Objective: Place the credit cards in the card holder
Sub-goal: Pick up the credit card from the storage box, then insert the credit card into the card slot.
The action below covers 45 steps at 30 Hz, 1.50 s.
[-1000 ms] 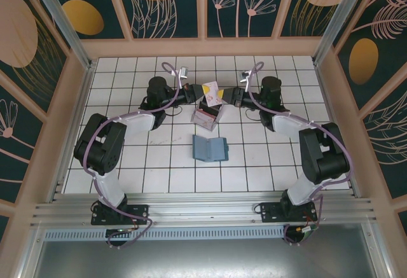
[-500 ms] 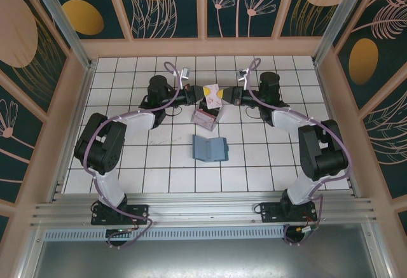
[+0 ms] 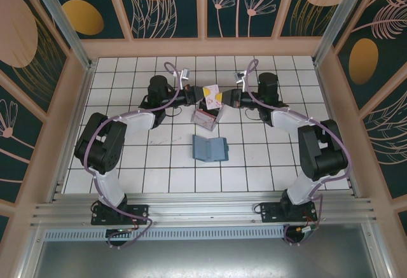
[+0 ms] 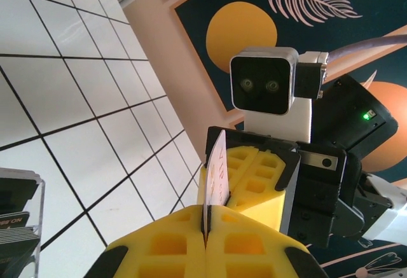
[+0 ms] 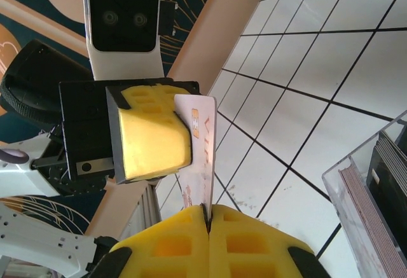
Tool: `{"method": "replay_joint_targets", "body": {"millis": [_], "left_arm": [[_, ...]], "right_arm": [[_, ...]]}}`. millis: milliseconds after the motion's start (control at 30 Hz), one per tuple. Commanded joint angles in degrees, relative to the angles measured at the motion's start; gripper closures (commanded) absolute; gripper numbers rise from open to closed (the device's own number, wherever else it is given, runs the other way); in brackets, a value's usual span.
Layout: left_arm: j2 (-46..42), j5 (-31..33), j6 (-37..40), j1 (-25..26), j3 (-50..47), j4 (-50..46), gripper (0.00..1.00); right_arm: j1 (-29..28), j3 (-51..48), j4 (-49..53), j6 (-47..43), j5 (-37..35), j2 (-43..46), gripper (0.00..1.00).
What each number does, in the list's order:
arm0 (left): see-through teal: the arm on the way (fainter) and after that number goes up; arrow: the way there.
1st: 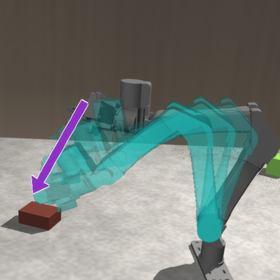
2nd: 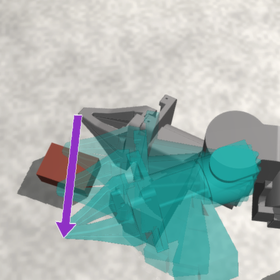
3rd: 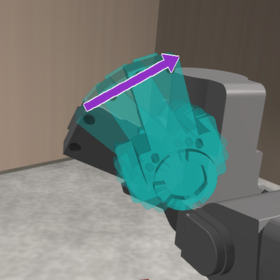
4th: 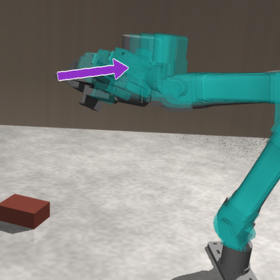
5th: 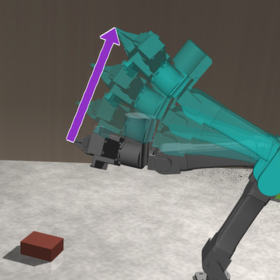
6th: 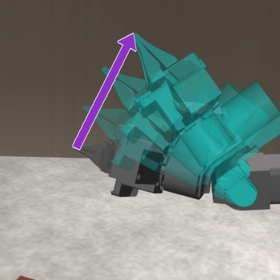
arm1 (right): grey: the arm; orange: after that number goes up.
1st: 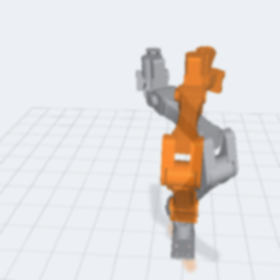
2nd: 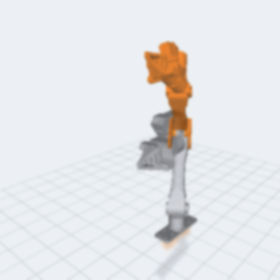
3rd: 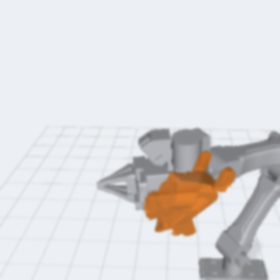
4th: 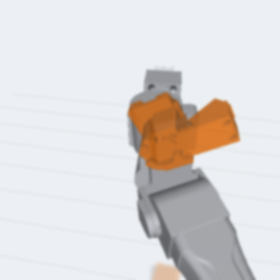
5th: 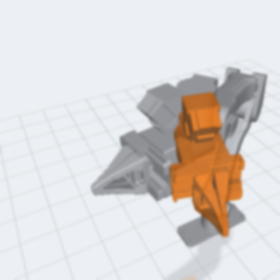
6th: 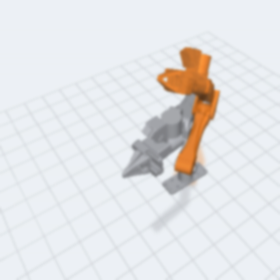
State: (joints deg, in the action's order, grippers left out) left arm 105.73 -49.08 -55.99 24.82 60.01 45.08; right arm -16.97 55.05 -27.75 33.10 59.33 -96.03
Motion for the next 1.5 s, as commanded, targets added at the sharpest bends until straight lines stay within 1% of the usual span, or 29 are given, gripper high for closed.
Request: {"method": "replay_joint_targets", "body": {"millis": [0,67,100,167,233,267,333,400,500,600,700,833,933,1167,1233,1300,1367,1467], "left_arm": [[-0.1,0.7,3.0,0.4,1.3,-2.5,0.78],[-1.3,2.8,4.6,0.4,0.7,-5.4,0.65],[-2.1,3.8,5.4,0.3,0.3,-7.2,0.61],[-4.8,5.7,8.3,0.3,-1.1,-12.0,0.58],[-7.2,8.0,11.9,0.2,-2.8,-18.7,0.57],[-10.4,9.1,13.4,0.2,-3.9,-21.5,0.57],[-13.7,10.2,14.3,0.2,-8.2,-24.0,0.57],[-16.3,10.4,14.3,0.4,-12.2,-25.5,0.57],[-19.7,10.8,16.2,1.0,-16.7,-29.6,0.56],[-19.9,11.1,18.5,2.6,-18.9,-33.4,0.54],[-19.1,12.6,18.8,4.2,-21.1,-33.7,0.55],[-17.7,15.6,19.6,4.6,-23.4,-33.6,0.57],[-16.1,14.9,18.6,4.7,-24.3,-32.1,0.59],[-12.0,14.0,18.6,5.2,-24.4,-31.9,0.63],[-10.9,14.5,18.9,5.2,-24.3,-31.9,0.69],[-10.1,14.9,19.1,5.2,-24.2,-31.8,0.72],[-9.5,15.3,19.3,5.2,-24.3,-31.8,0.81],[-9.0,15.5,18.8,5.2,-24.8,-30.7,0.82]], "right_arm": [[-0.5,0.1,0.0,-1.3,1.4,0.3,0.98],[-0.5,-0.7,1.0,-1.3,-0.2,1.3,1.00],[-0.4,-1.3,1.8,-1.2,-1.0,1.9,1.00],[-0.8,-3.9,2.4,0.2,-2.7,3.8,1.00],[-1.9,-7.0,4.1,0.1,-3.8,5.8,1.00],[-2.8,-9.1,5.7,-0.4,-5.6,7.0,1.00],[-4.8,-13.8,5.7,0.3,-7.6,8.8,1.00],[-6.5,-18.9,3.1,2.7,-9.0,10.6,1.00],[-8.7,-26.1,-1.9,7.1,-12.2,12.8,1.00],[-10.7,-30.2,-6.3,9.8,-14.7,12.3,1.00],[-12.3,-32.0,-9.6,11.6,-17.6,10.9,1.00],[-13.2,-32.0,-12.9,12.1,-19.2,8.3,1.00],[-13.2,-32.7,-14.3,12.8,-20.3,6.6,1.00],[-13.1,-33.2,-15.8,13.5,-18.9,3.8,1.00],[-13.1,-33.5,-16.3,13.6,-19.2,3.4,1.00],[-12.9,-33.9,-16.8,13.8,-19.6,3.3,1.00],[-12.7,-33.8,-16.8,13.9,-19.4,2.9,1.00],[-12.5,-34.0,-17.3,14.5,-19.3,2.3,1.00]]}}
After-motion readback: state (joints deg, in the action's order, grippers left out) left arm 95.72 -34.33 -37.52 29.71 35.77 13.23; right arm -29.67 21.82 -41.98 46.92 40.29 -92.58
